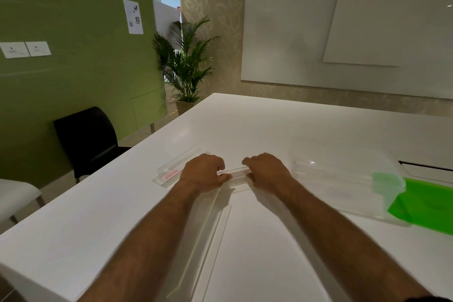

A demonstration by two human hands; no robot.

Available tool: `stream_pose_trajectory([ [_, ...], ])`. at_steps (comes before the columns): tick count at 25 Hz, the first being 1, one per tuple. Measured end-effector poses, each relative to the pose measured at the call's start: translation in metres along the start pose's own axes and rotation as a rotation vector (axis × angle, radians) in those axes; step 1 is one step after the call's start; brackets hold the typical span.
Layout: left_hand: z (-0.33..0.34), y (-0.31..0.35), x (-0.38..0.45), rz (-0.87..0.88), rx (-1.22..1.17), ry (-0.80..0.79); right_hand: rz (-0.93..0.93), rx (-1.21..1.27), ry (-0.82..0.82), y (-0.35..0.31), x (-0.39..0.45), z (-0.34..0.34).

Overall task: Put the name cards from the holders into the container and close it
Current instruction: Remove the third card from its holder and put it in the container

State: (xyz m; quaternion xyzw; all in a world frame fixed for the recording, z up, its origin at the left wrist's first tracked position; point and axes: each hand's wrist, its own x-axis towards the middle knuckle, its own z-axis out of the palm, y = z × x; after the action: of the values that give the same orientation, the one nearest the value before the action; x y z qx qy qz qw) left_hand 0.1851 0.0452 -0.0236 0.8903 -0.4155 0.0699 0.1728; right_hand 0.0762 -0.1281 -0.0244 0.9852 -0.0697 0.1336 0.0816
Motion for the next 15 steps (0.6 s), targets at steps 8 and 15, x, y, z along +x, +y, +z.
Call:
stream_pose_trajectory([
  [8, -0.005, 0.002, 0.006, 0.020, 0.049, -0.034, 0.075, 0.071, -0.082, 0.003, 0.008, 0.003],
  [15, -0.029, 0.007, 0.016, 0.060, -0.105, 0.023, 0.093, 0.280, -0.031, 0.016, 0.009, -0.029],
])
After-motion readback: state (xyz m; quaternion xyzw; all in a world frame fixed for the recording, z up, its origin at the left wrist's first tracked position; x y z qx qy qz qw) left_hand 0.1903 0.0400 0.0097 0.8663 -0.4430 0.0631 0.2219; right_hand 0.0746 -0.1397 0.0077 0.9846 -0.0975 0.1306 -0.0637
